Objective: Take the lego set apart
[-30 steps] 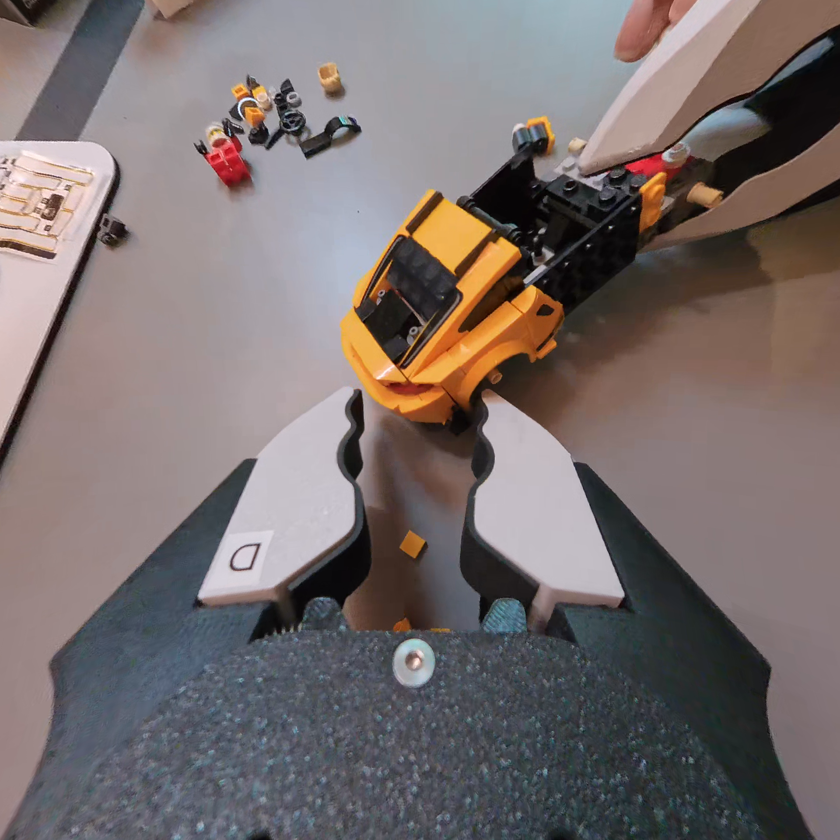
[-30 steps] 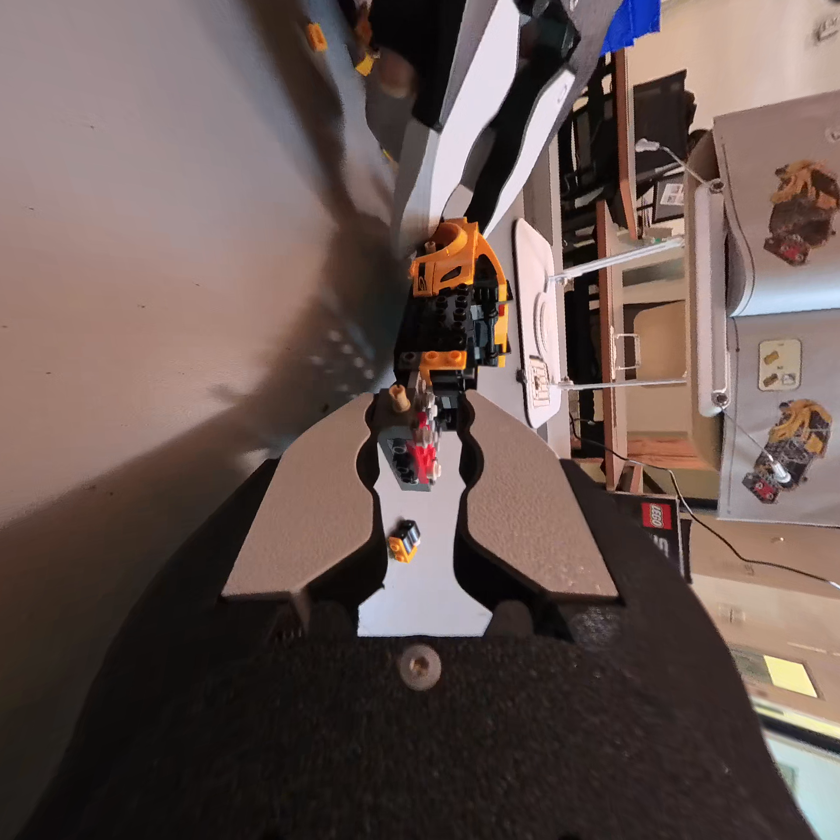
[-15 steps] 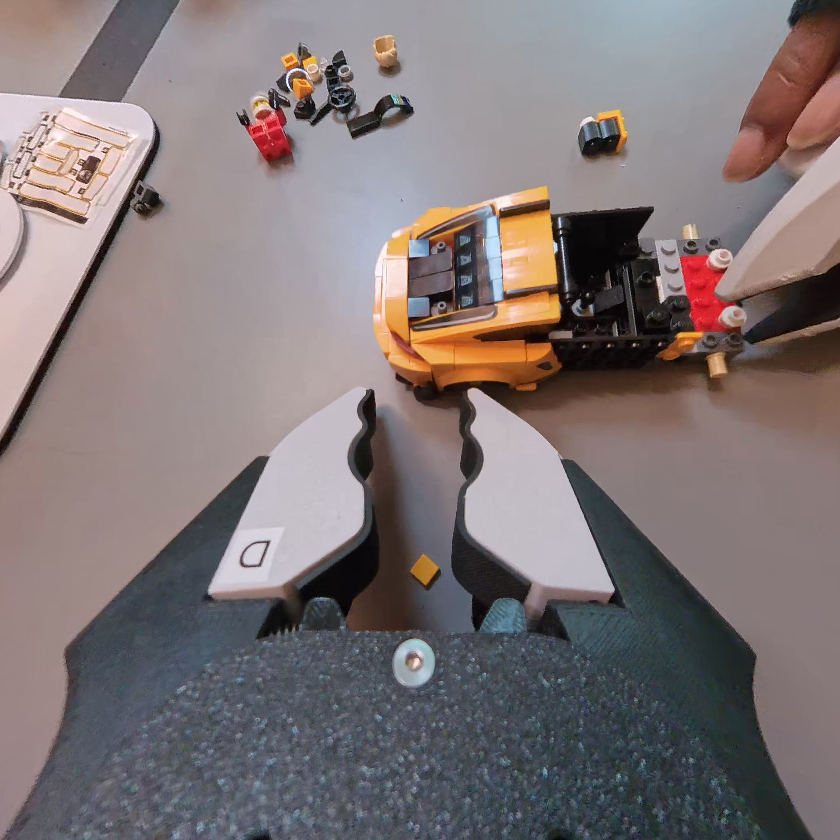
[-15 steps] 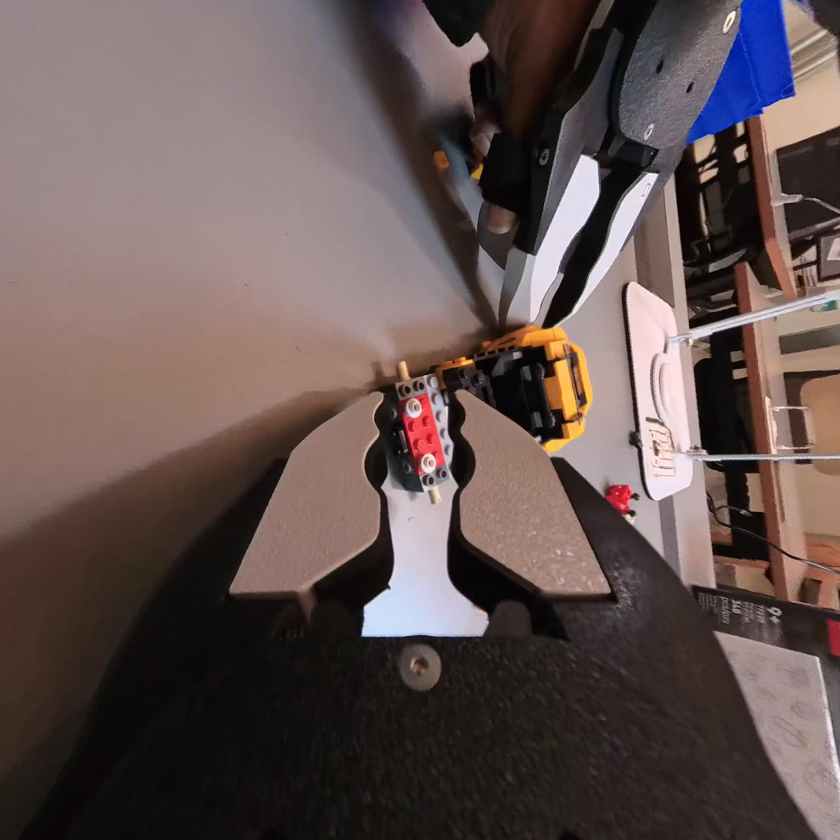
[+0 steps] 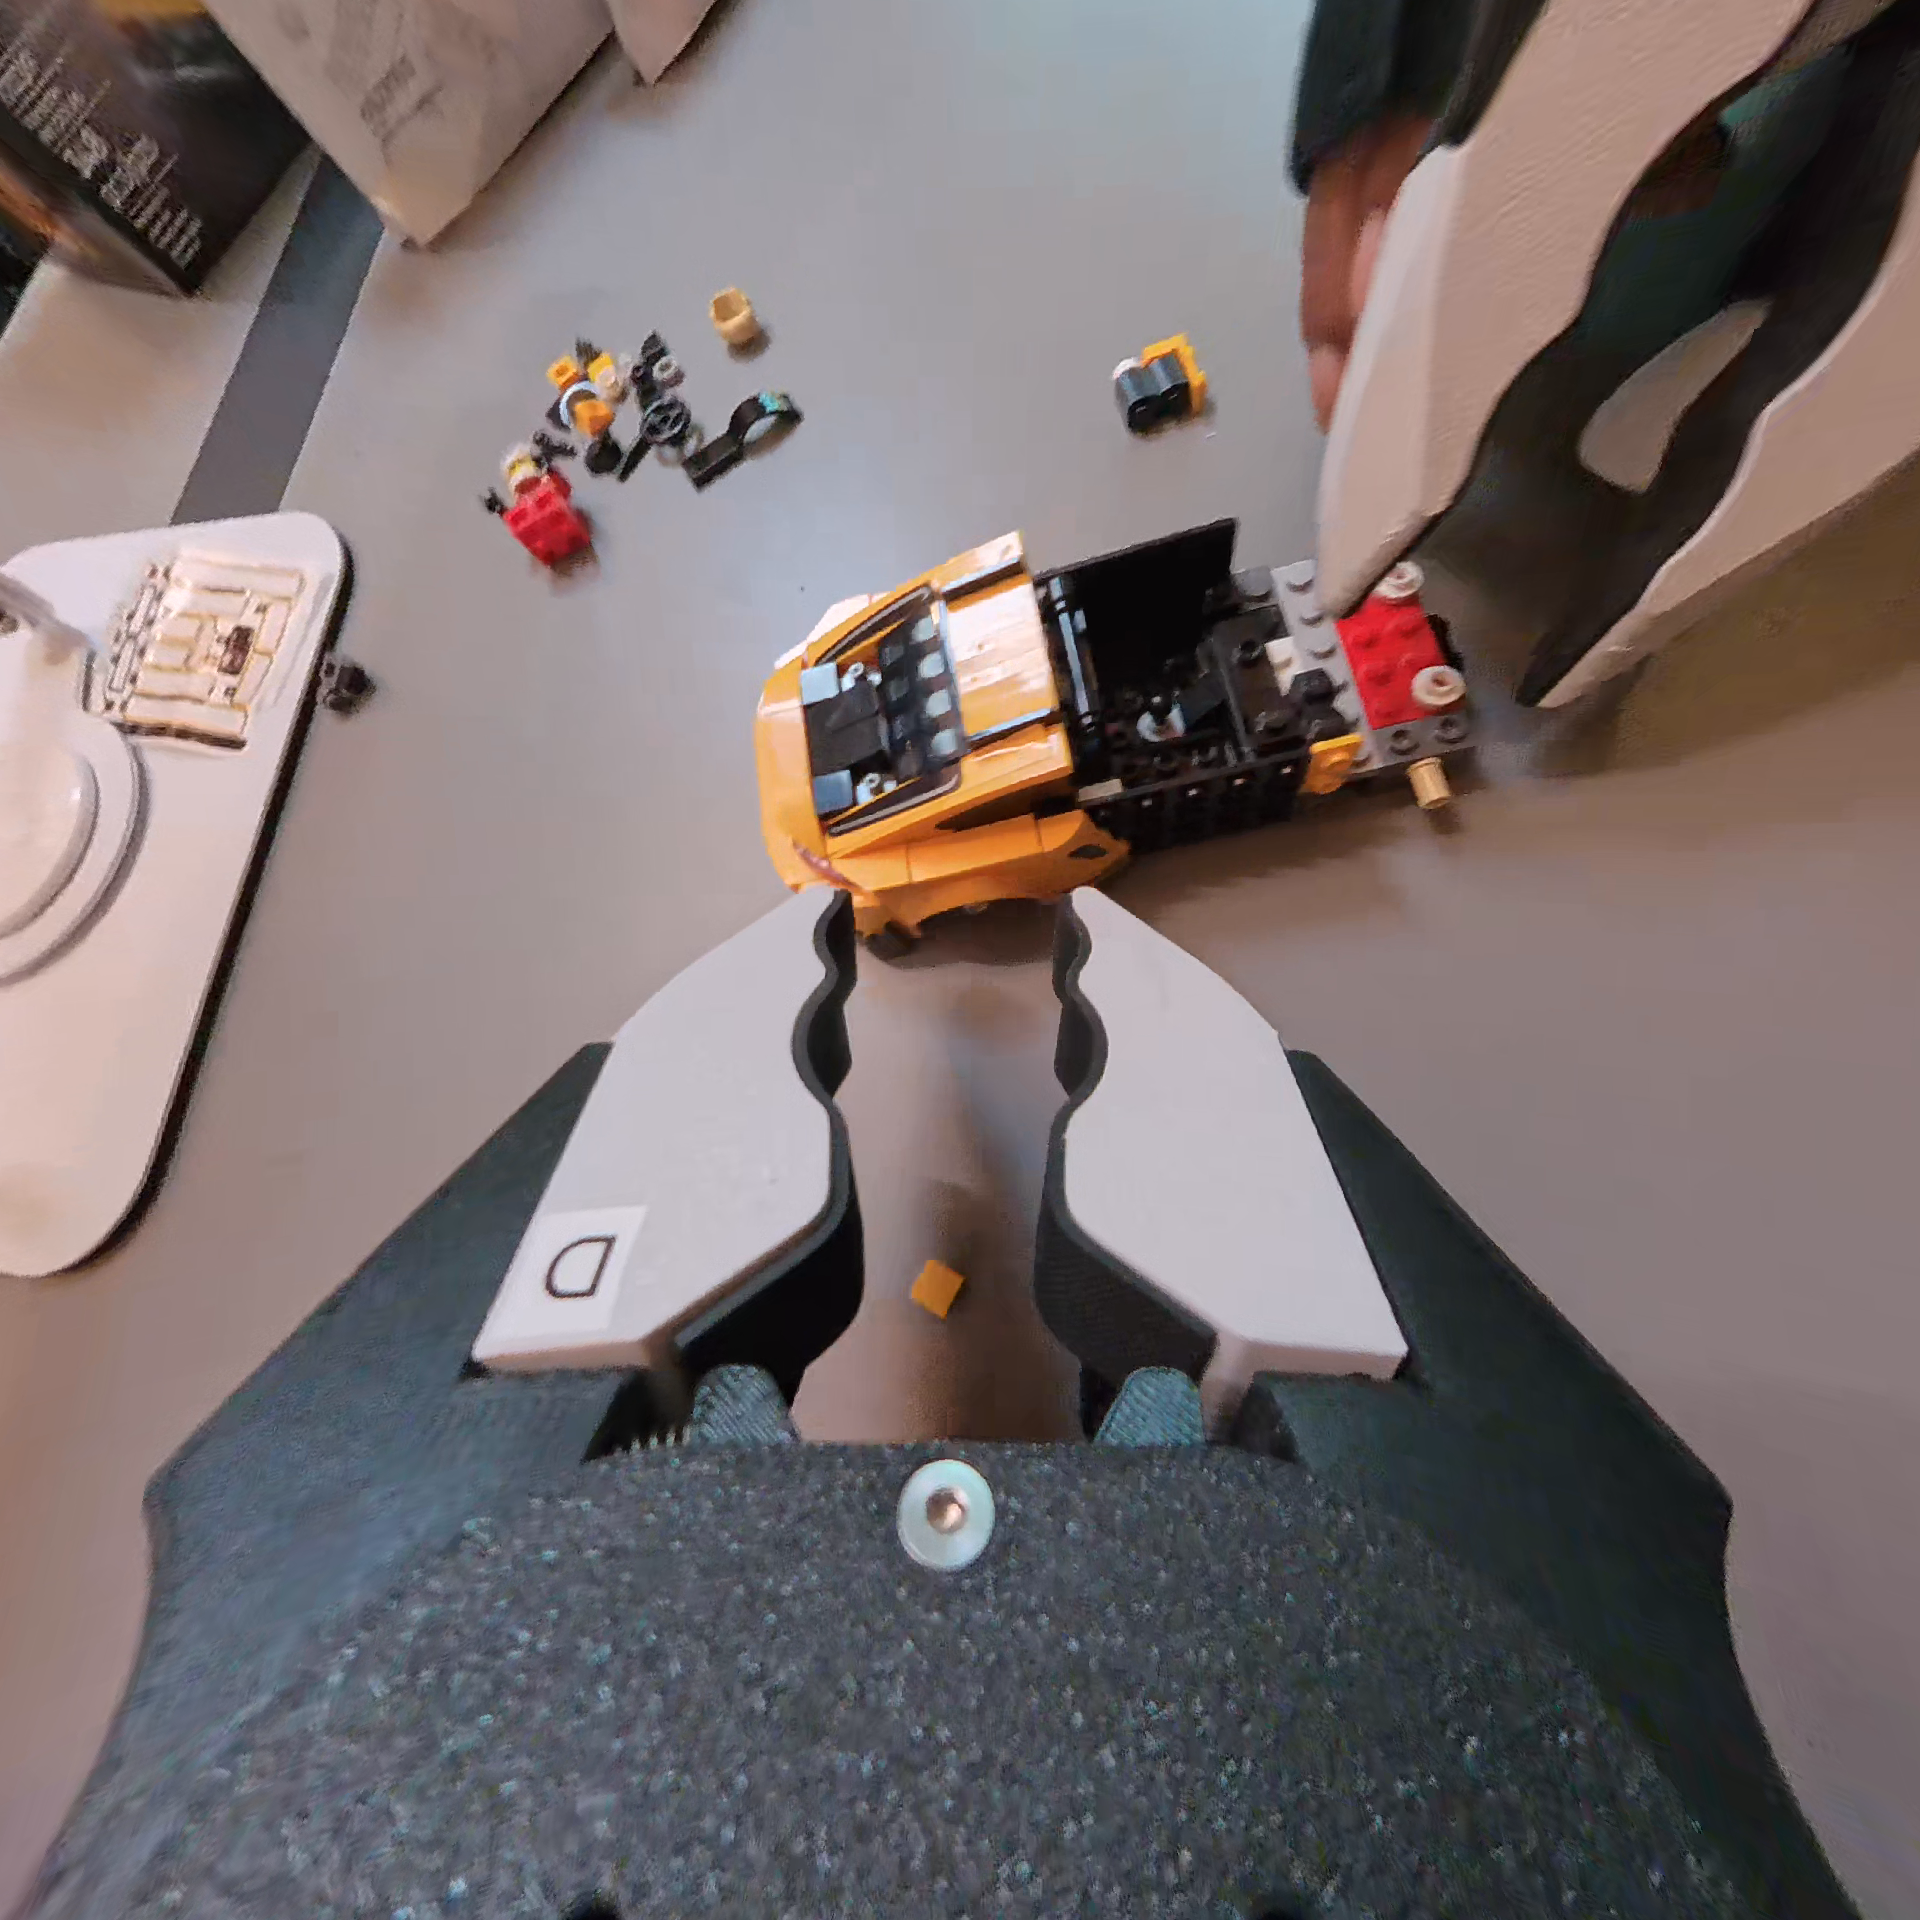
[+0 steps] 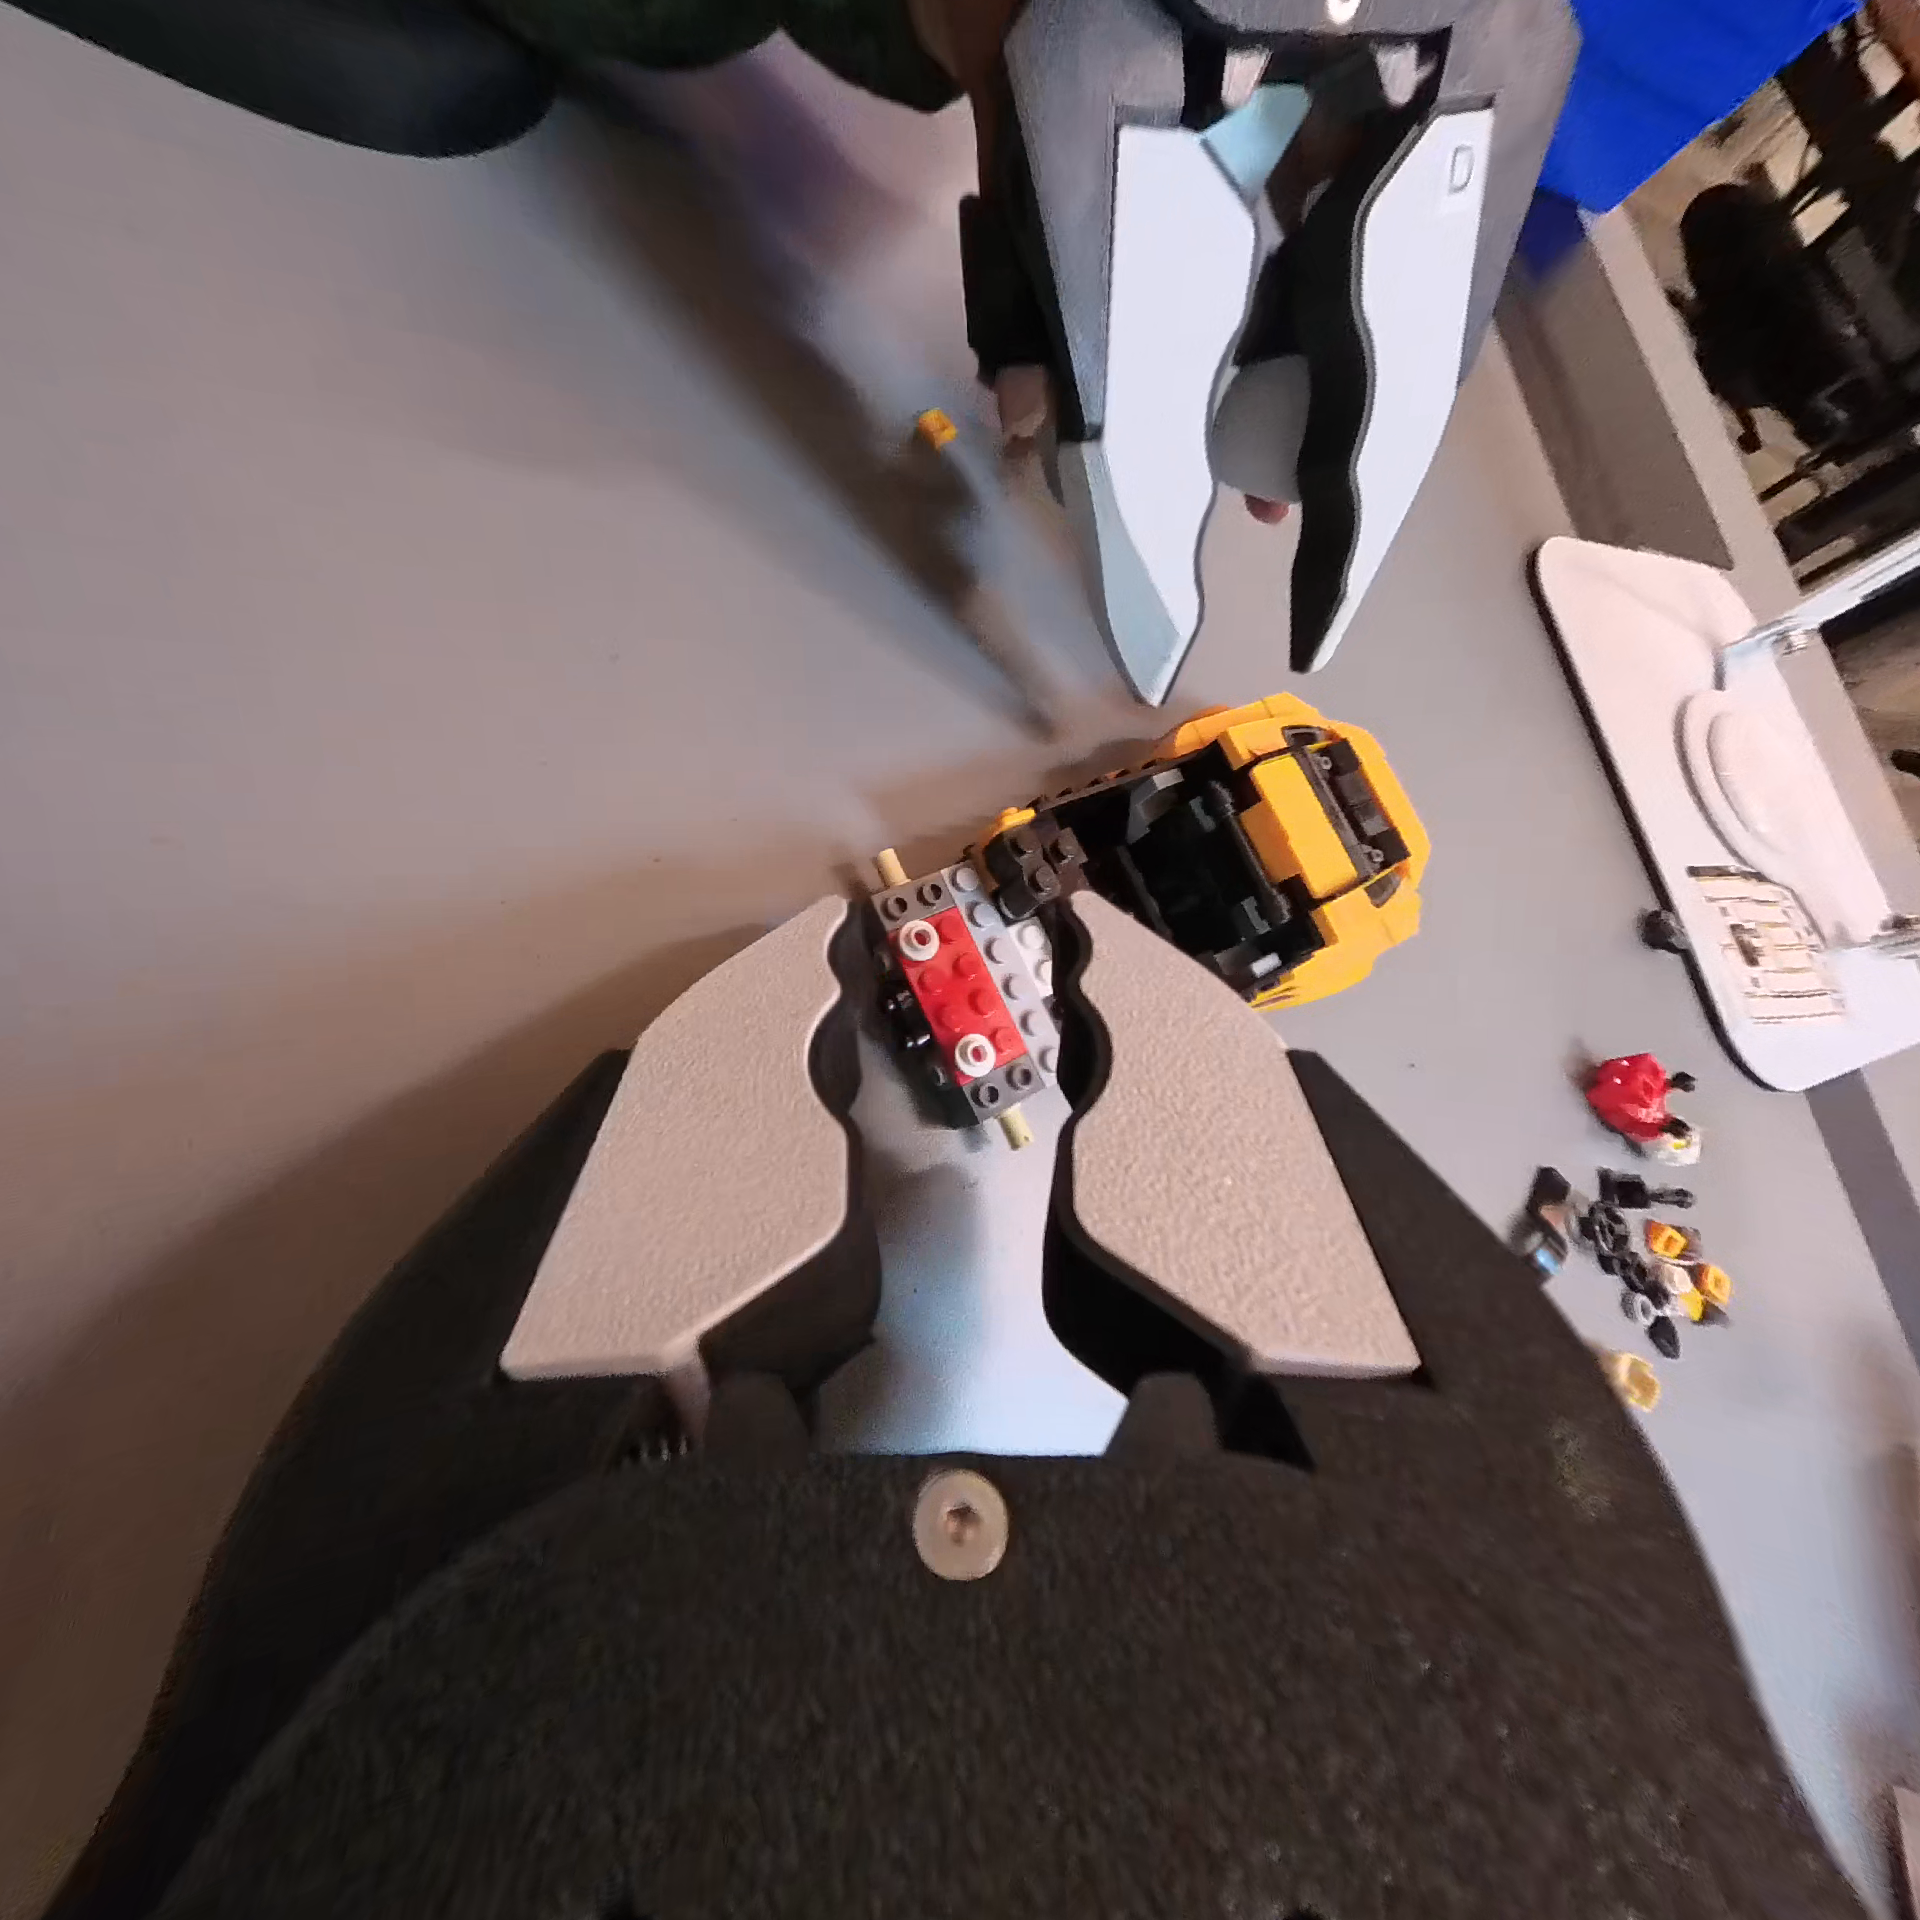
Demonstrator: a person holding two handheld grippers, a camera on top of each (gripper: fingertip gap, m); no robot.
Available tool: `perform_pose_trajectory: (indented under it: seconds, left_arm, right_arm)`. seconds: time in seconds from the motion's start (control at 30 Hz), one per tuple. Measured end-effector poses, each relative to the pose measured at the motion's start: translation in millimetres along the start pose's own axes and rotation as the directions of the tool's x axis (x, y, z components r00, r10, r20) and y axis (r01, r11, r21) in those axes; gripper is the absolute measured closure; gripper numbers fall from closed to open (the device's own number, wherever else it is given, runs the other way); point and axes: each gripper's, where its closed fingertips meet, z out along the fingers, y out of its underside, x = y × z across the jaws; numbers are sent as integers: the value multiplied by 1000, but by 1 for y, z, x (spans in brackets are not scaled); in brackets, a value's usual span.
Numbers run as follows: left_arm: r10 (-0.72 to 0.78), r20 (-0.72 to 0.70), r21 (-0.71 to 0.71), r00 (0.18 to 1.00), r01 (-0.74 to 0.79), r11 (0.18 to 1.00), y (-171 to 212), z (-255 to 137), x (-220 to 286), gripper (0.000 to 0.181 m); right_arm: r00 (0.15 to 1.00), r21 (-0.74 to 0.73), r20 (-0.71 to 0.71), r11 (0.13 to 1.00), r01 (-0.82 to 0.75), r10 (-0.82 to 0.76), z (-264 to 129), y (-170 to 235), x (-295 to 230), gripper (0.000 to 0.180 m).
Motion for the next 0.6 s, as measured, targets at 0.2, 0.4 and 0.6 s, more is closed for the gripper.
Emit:
perform_pose_trajectory:
  seconds: [0.2, 0.4, 0.6]
  left_arm:
    - [123, -89, 82, 988, -116, 990, -22, -4, 30, 146]
    - [263, -140, 78, 954, -254, 964, -29, 3, 61, 153]
    - [377, -93, 23, 922, -376, 926, -23, 13, 66, 161]
  right_arm:
    - [995, -99, -23, 991, 94, -97, 9, 13, -3, 146]
    - [979, -144, -60, 972, 185, -195, 10, 16, -1, 161]
    - [989, -124, -44, 983, 138, -145, 11, 17, 0, 161]
